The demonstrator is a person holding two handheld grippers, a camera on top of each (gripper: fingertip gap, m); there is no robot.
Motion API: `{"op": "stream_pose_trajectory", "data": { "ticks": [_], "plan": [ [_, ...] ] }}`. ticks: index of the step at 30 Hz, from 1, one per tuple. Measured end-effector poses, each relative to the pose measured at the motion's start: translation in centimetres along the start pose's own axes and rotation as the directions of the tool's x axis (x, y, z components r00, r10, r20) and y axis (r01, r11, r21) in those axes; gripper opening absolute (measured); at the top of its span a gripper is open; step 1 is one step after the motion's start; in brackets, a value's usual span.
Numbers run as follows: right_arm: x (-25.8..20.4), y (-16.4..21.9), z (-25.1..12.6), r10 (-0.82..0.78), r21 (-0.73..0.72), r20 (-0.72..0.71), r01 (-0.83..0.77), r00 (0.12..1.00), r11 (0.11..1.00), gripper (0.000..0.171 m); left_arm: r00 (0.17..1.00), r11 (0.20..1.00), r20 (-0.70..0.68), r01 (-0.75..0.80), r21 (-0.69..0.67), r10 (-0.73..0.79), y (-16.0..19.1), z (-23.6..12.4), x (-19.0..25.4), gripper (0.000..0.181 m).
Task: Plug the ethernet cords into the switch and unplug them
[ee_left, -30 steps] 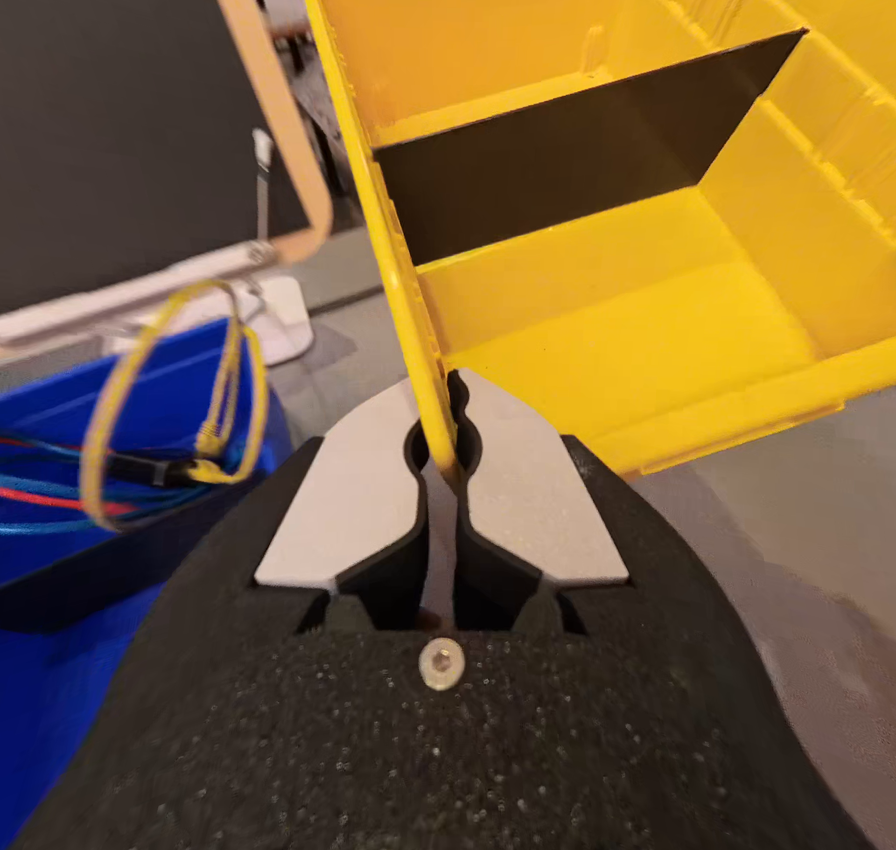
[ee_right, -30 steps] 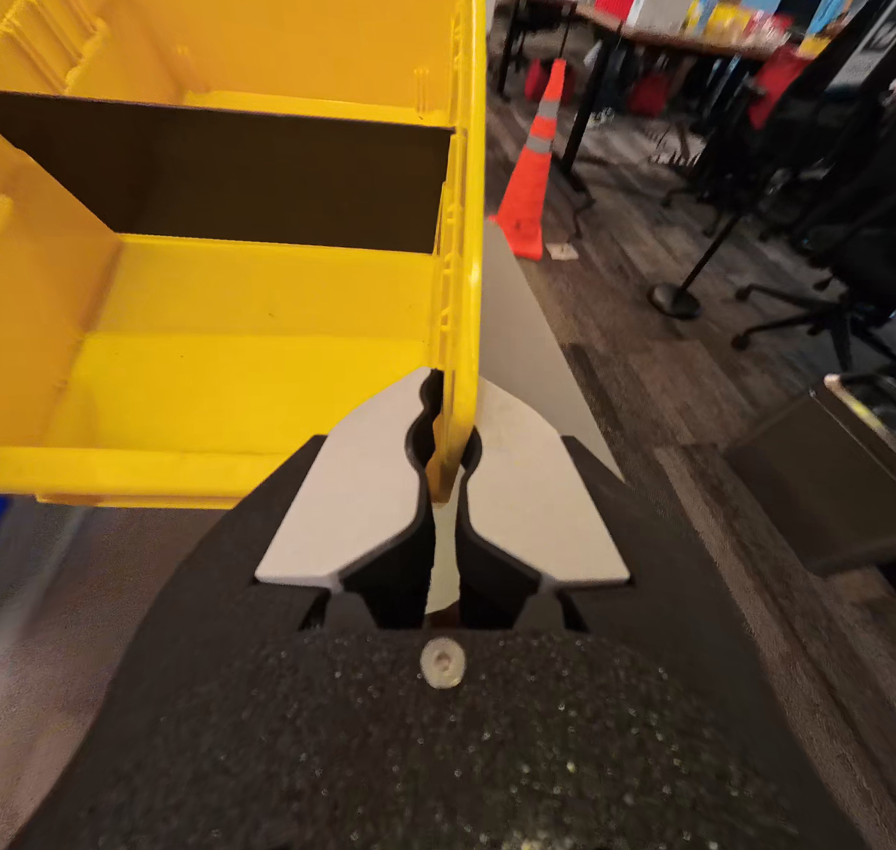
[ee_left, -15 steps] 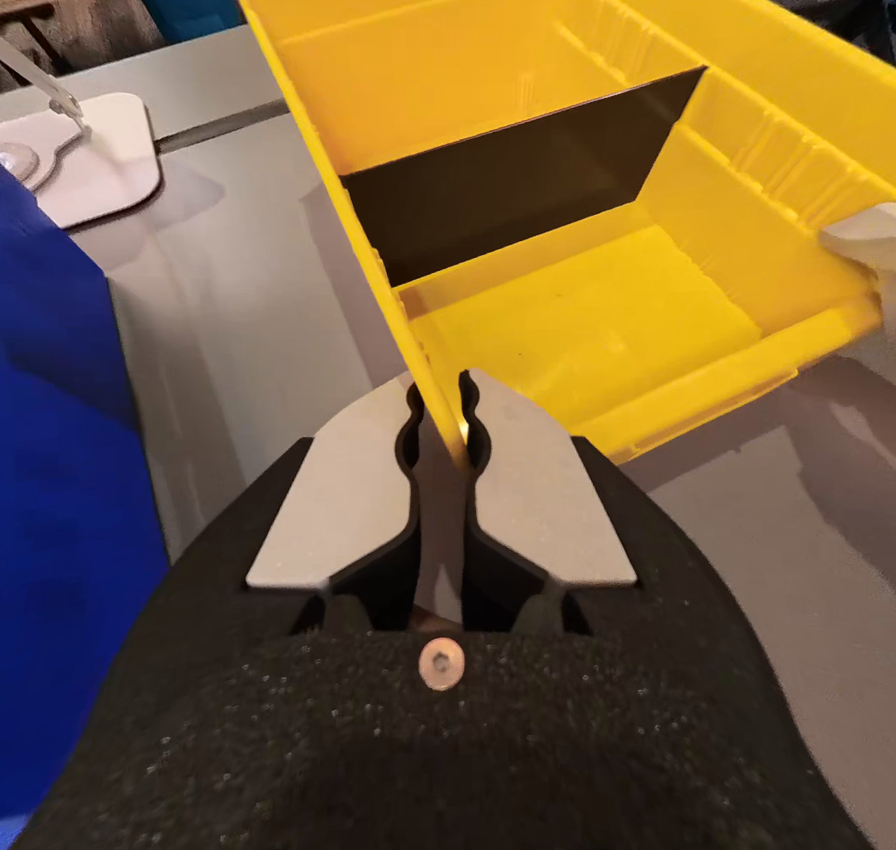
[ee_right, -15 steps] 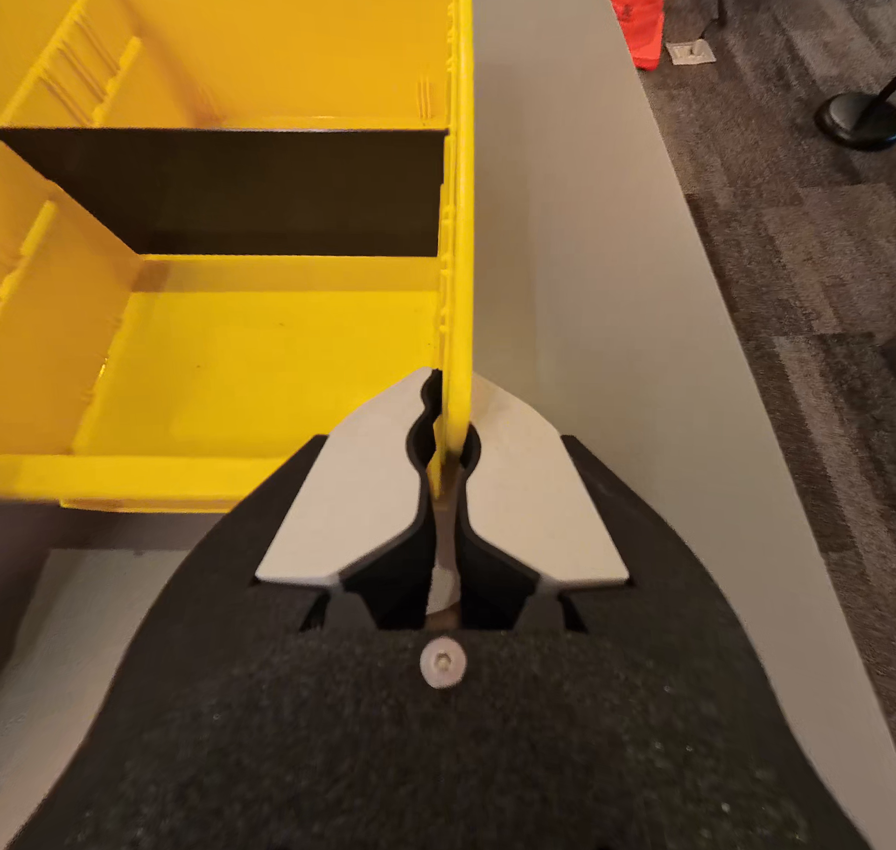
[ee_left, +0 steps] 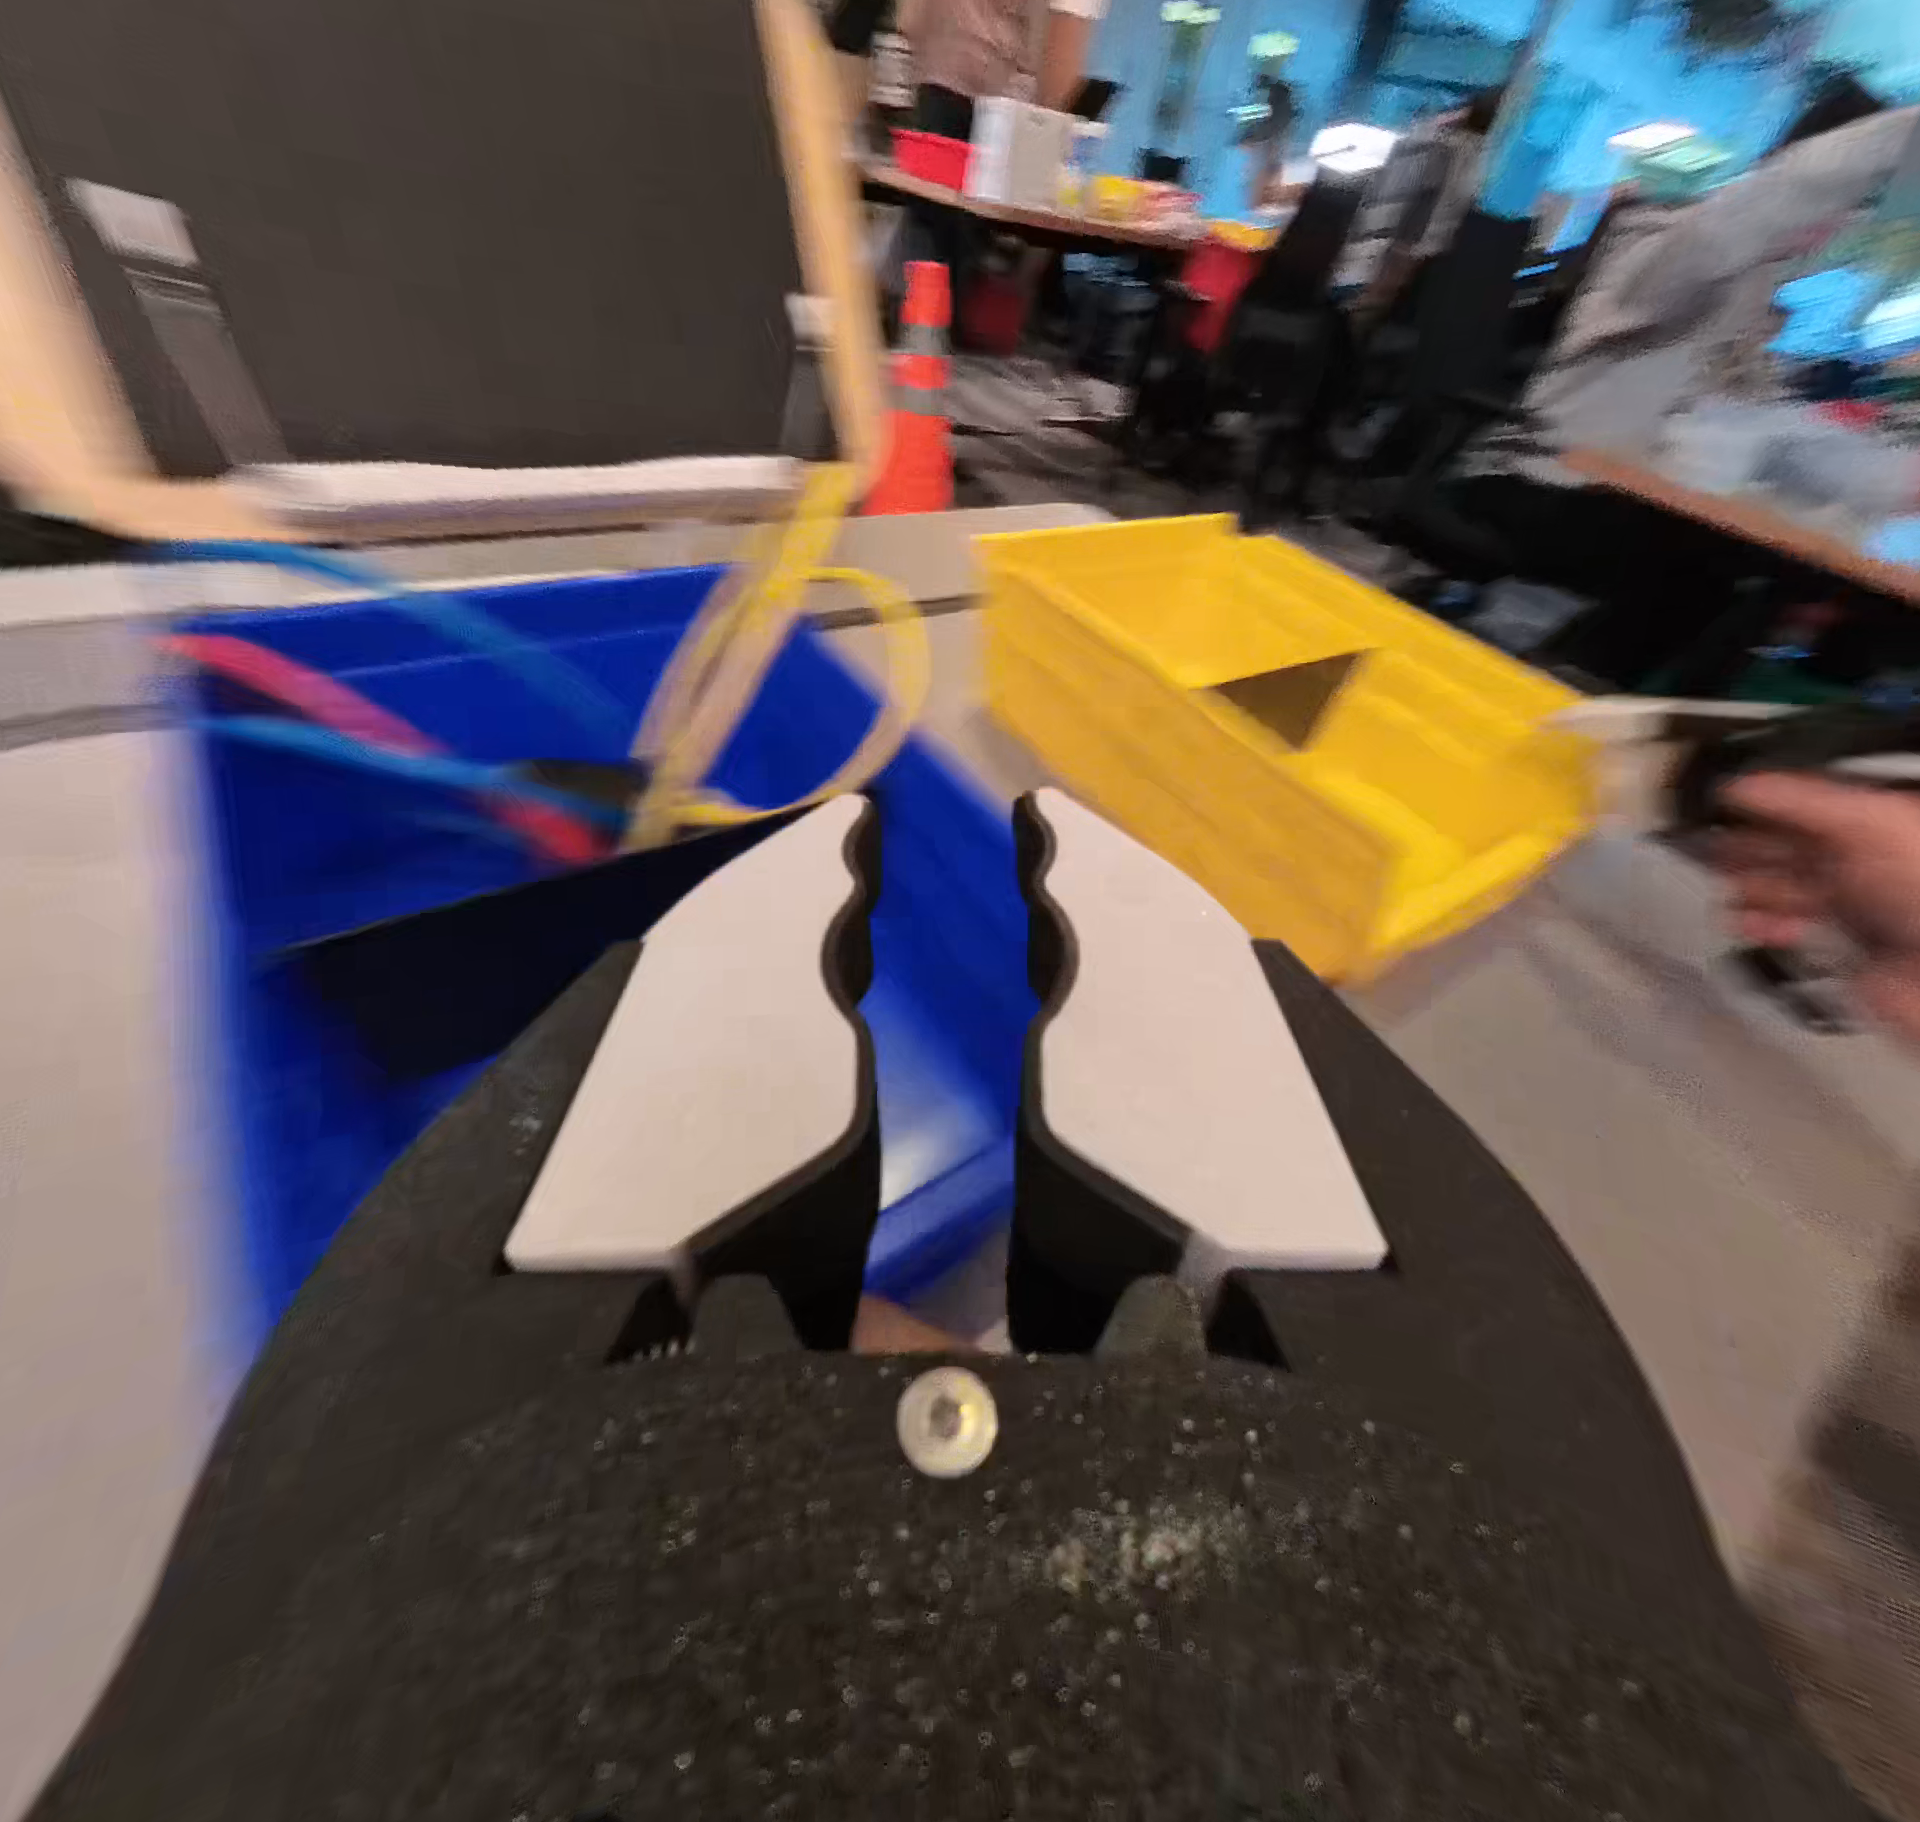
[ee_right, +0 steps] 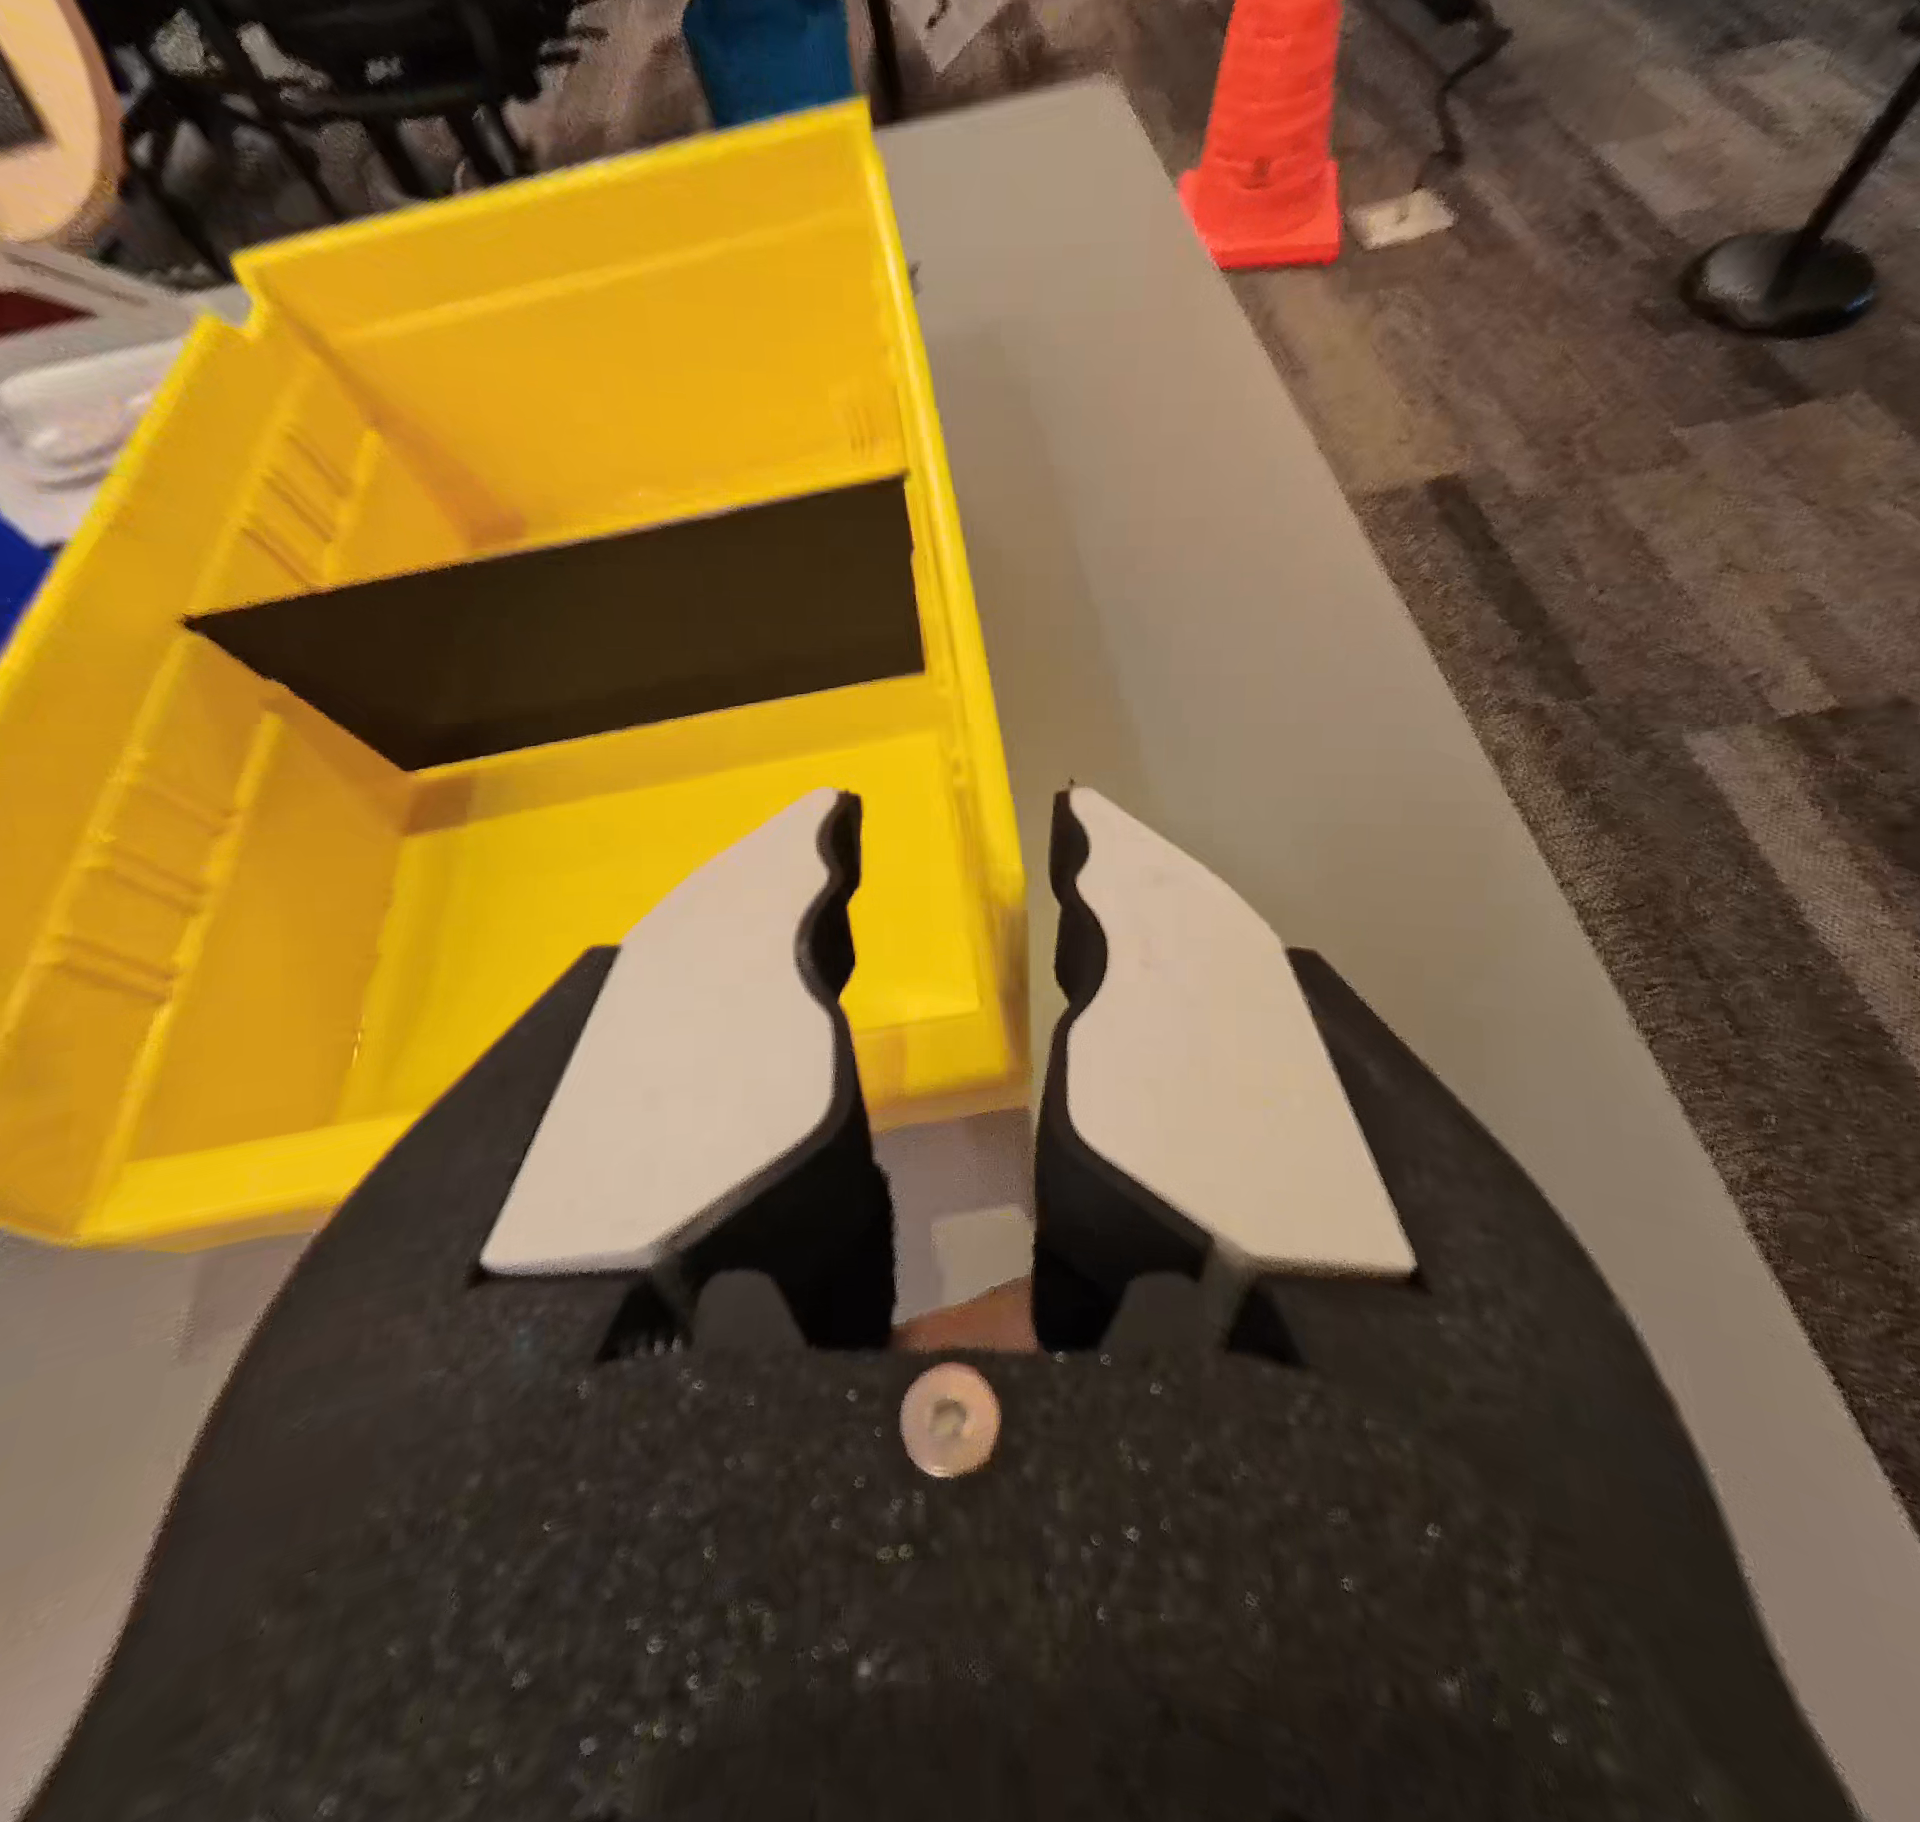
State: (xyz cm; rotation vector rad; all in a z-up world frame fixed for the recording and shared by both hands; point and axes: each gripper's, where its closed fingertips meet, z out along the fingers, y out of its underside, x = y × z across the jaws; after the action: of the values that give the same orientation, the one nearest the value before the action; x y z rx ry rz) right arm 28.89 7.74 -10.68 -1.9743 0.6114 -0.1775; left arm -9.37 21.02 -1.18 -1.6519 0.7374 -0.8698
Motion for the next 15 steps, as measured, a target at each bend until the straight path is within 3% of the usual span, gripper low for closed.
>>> {"op": "stream_pose_trajectory", "data": {
  "ticks": [1,3,5,7,9,11,15],
  "plan": [
    [-0.2,-1.0,-0.7,-0.022,0.032,-0.043,0.023,0.999,0.999,0.035,0.994,0.999,0.100,-0.051,0.005,0.050,0.0,-2.0,-3.2,0.025],
    [-2.0,-3.3,-2.3,-0.110,0.093,-0.110,0.120,0.988,0.988,0.038,0.947,0.987,0.281,-0.158,-0.008,0.154,0.6,-5.4,-8.4,0.032],
    [-7.2,-5.4,-3.5,-0.219,0.160,-0.051,0.225,0.974,0.961,0.038,0.897,0.974,0.380,-0.213,-0.078,0.227,2.4,-7.5,-11.5,0.043],
    [-15.3,-5.4,-4.2,-0.302,0.194,0.135,0.273,0.944,0.942,0.040,0.905,0.967,0.345,-0.208,-0.148,0.247,5.1,-7.2,-12.2,0.056],
    [-24.7,-2.4,-4.7,-0.337,0.169,0.423,0.293,0.841,0.941,0.050,0.936,0.967,0.288,-0.147,-0.208,0.204,7.6,-5.9,-12.0,0.069],
    [-30.6,1.7,-4.2,-0.309,0.079,0.548,0.320,0.777,0.944,0.061,0.964,0.972,0.242,-0.050,-0.231,0.108,9.4,-4.7,-11.6,0.060],
    [-33.4,8.2,-0.4,-0.331,-0.042,0.418,0.382,0.846,0.923,0.062,0.952,0.956,0.292,-0.002,-0.293,0.092,11.3,-3.6,-12.9,0.029]
  ]
}}
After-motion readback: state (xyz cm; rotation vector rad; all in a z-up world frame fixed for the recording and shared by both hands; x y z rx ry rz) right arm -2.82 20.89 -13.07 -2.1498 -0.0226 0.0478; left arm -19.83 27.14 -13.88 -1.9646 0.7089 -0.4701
